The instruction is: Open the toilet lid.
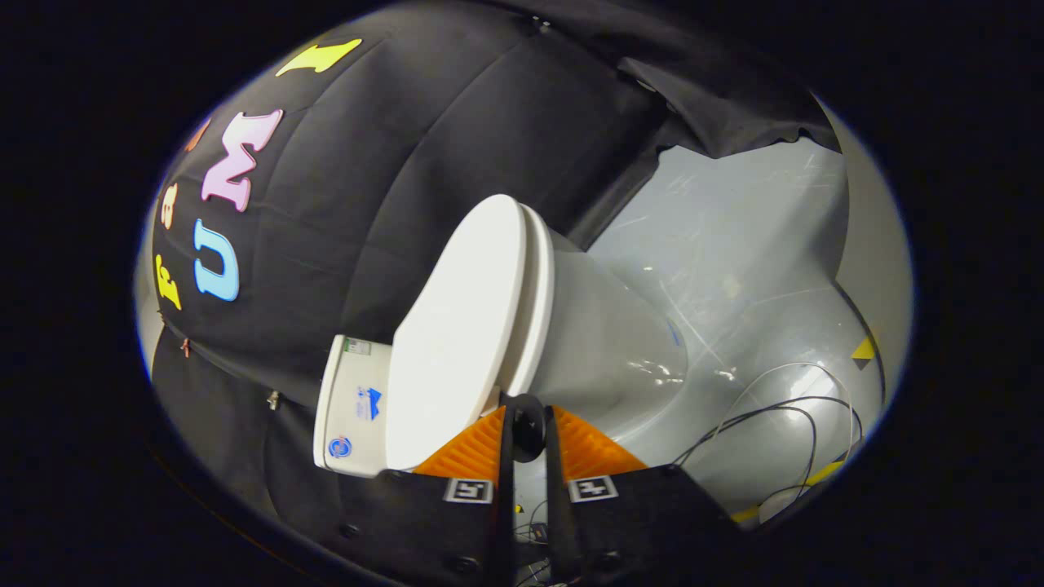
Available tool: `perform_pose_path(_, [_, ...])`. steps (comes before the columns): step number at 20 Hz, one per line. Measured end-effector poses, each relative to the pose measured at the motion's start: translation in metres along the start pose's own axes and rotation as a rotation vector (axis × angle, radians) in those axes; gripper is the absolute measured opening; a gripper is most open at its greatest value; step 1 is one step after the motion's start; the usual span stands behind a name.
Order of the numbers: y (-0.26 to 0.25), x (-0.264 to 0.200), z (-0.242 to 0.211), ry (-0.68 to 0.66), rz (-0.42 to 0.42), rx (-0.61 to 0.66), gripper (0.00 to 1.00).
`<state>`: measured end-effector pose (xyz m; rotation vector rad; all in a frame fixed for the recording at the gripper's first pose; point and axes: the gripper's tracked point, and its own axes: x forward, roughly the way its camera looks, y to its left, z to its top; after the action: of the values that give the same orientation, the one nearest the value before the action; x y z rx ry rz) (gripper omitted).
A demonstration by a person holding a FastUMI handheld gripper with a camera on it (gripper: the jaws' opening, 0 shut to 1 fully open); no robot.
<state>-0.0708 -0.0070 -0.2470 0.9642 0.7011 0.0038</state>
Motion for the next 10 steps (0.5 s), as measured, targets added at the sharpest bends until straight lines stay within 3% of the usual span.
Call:
perform_pose_path(1, [0.001,0.0,-0.001,0.01,0.003,0.004,0.23])
perform_pose_path(5, [0.005,0.014,-0.008,0.025,0.043,0.053,0.21])
perform_pose_path(7, [0.002,0.006,0.004,0.034,0.055,0.12,0.07])
perform_pose_path(10, [0.004,0.001,0.003,0.028,0.049,0.118,0.08])
